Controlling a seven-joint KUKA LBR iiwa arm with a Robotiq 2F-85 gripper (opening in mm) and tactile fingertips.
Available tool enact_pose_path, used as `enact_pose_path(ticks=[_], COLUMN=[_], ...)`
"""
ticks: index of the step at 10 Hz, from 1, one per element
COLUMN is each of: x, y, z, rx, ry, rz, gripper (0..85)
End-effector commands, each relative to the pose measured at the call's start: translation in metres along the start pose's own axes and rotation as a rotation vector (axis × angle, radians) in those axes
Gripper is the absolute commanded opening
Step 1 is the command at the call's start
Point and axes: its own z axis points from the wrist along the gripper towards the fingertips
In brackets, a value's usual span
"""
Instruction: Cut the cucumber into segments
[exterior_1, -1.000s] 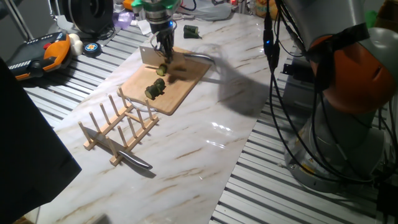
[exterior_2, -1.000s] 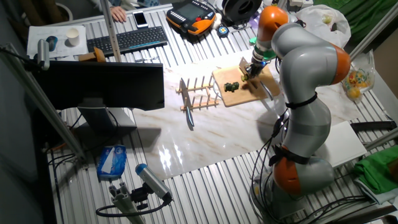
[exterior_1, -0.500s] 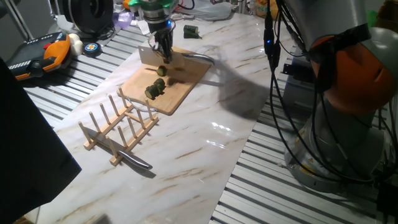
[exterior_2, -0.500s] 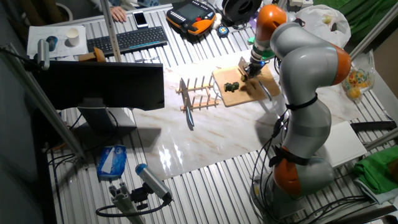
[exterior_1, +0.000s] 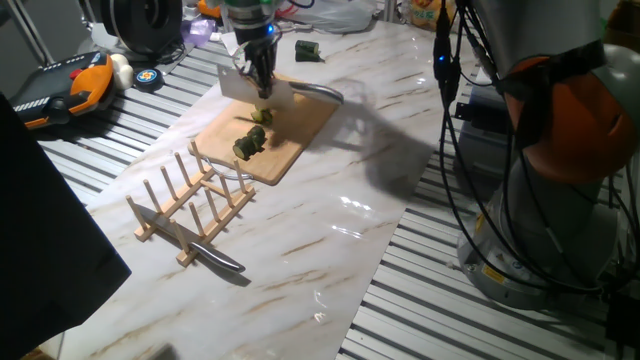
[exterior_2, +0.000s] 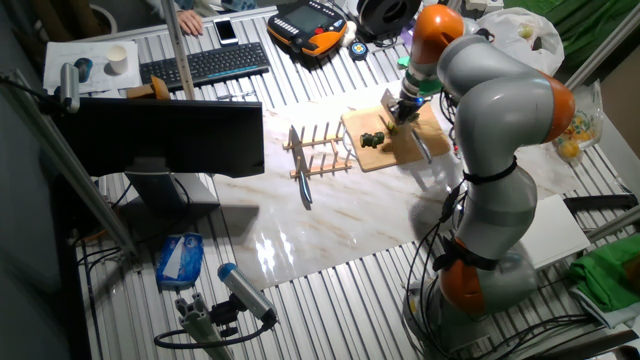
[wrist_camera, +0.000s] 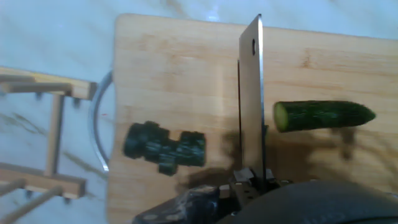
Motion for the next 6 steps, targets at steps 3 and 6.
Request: enact_pose_path(ticks=[3,6], x=[0.002,0.004], y=[0.021,0.03], z=[0.0,0.002], rx=[0.002,0.002], ry=[0.001,0.002], rz=[0.023,0.035], gripper=[0.7,0.7])
